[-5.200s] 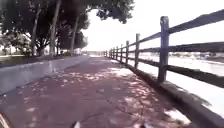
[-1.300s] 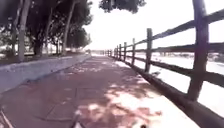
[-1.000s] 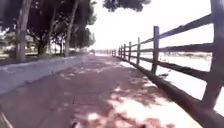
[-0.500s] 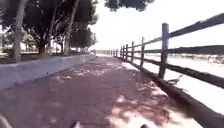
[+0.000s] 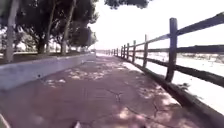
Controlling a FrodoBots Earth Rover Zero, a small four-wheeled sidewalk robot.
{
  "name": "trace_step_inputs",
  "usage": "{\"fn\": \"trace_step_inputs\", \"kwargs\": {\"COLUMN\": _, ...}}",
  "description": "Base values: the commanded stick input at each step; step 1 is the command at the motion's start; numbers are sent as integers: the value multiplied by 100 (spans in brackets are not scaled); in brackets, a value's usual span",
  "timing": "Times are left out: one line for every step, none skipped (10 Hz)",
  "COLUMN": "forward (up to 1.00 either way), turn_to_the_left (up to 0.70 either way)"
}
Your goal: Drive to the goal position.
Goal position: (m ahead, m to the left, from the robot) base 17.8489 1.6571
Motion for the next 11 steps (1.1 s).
{"fn": "trace_step_inputs", "kwargs": {"forward": 70, "turn_to_the_left": 0}}
{"fn": "trace_step_inputs", "kwargs": {"forward": 70, "turn_to_the_left": 0}}
{"fn": "trace_step_inputs", "kwargs": {"forward": 70, "turn_to_the_left": 0}}
{"fn": "trace_step_inputs", "kwargs": {"forward": 70, "turn_to_the_left": 0}}
{"fn": "trace_step_inputs", "kwargs": {"forward": 70, "turn_to_the_left": 0}}
{"fn": "trace_step_inputs", "kwargs": {"forward": 70, "turn_to_the_left": 0}}
{"fn": "trace_step_inputs", "kwargs": {"forward": 70, "turn_to_the_left": 0}}
{"fn": "trace_step_inputs", "kwargs": {"forward": 70, "turn_to_the_left": 0}}
{"fn": "trace_step_inputs", "kwargs": {"forward": 70, "turn_to_the_left": 0}}
{"fn": "trace_step_inputs", "kwargs": {"forward": 70, "turn_to_the_left": 0}}
{"fn": "trace_step_inputs", "kwargs": {"forward": 70, "turn_to_the_left": 0}}
